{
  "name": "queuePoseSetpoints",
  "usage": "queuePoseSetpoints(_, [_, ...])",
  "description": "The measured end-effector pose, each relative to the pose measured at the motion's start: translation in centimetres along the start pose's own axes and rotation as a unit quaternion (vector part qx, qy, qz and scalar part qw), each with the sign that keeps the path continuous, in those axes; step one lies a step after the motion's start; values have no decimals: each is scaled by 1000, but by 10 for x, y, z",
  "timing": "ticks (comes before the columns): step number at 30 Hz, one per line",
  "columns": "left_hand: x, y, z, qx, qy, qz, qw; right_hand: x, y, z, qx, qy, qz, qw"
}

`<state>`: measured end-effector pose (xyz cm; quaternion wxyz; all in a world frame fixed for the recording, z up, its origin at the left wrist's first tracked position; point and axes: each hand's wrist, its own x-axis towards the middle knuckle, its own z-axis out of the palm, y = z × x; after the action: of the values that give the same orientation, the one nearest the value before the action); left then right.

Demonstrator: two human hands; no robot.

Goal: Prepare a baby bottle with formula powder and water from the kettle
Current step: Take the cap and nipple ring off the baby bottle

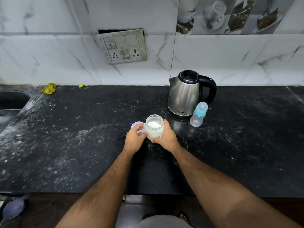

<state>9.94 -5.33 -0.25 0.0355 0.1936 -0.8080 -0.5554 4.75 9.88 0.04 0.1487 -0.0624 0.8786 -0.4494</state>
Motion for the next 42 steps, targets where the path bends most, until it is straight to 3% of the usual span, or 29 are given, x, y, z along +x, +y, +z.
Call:
queuePoseSetpoints(6, [-23, -8, 17, -20, 65, -20, 998, -5, 23, -15, -18, 7, 4, 1000])
queuePoseSetpoints(13, [-46, -1, 64, -29, -8, 12, 999, -20, 58, -54, -54, 123, -13, 991])
queuePoseSetpoints(21, [-17, 67, 122, -21, -65, 48, 996, 3, 85, -120, -23, 197, 38, 979])
queuePoseSetpoints(31, [39, 120, 161, 10, -74, 37, 996, 59, 102, -168, -25, 105, 56, 993])
queuePoseSetpoints(42, [44, 125, 183, -7, -83, 45, 996, 59, 100, -163, 15, 88, 12, 996])
